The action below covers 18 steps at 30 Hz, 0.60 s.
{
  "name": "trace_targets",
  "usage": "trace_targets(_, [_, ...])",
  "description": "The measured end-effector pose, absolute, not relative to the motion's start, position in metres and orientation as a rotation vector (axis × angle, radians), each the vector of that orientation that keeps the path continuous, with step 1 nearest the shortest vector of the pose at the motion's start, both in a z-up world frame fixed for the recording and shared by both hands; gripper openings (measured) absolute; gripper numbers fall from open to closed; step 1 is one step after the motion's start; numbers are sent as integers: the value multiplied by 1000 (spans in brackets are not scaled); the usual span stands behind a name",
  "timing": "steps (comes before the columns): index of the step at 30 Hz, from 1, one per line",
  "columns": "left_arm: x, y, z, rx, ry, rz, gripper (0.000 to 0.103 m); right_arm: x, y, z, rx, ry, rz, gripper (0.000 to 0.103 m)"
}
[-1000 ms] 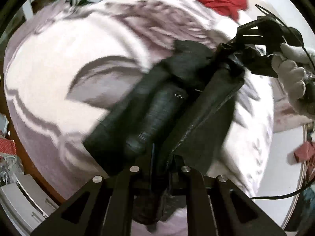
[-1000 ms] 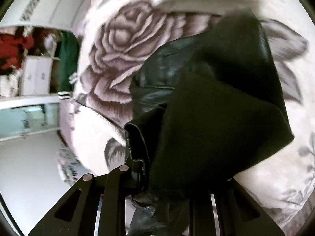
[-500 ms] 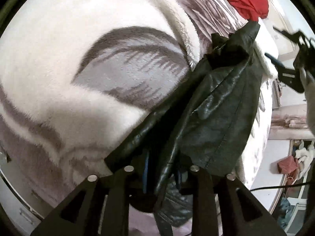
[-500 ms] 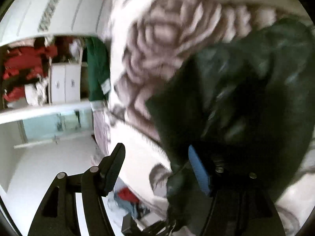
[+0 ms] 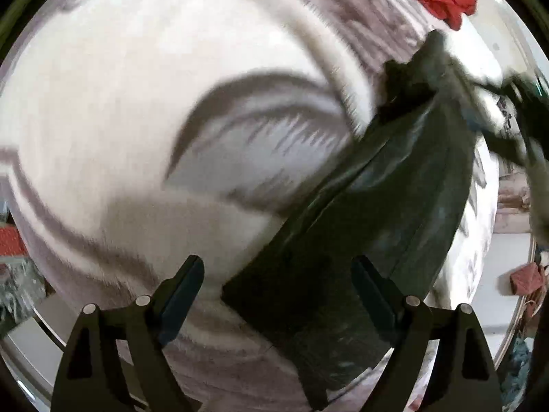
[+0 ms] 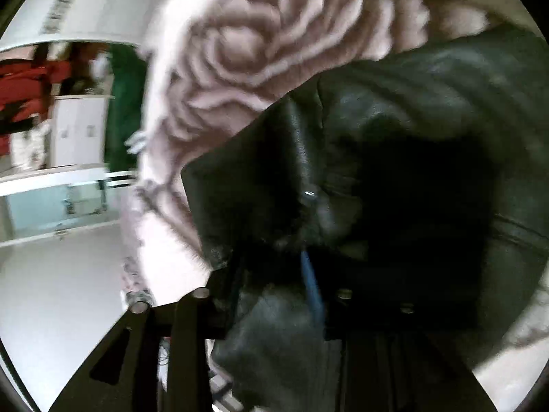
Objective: Fold large clothes
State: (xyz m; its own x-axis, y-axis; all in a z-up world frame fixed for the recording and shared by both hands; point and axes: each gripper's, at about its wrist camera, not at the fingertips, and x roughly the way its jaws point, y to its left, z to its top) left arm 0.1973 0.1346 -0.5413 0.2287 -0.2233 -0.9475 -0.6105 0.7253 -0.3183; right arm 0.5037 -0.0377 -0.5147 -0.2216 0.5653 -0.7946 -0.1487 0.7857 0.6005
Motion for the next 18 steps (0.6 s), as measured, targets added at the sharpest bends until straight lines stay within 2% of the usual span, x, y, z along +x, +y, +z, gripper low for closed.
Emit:
trace_targets(1, [207,133,-535,-751,1333,296,87,503,-57,-503,330,1655,663,65])
trace_targets(3, [232,131,-523,-724,1293,274,87,502,-106,-481,314,1615,599,66])
trace_targets(7, [299,128,-521,-655,1228,248,87,508,-181,-481,260,1623,487,66])
trace_targets(10, [345,130,-550,-598,1265,275,90,514,-197,-516,331,1666,497,68])
trace_targets(11, [361,131,-570,-573,1320,289,92,518,-194,-529,368,1664,538,77])
trace_targets(12, [371,134,-590,-570,1369,293,95,524,-188,-545,395,1649,580,82])
trace_targets(13, [371,140,-600,-579,1382,293,103,530,-184,-559,403,1633,585,82])
trace_targets(14, [371,144,-609,-612,1373,279,103,538,-181,-574,417,1630,580,82])
trace_targets(17, [363,148,-605,-632,1357,256,103,549,-175,-612,564,1705,601,92])
trace_targets(18, [359,149,-601,-632,1358,262,103,551,-176,-616,619,1705,594,91])
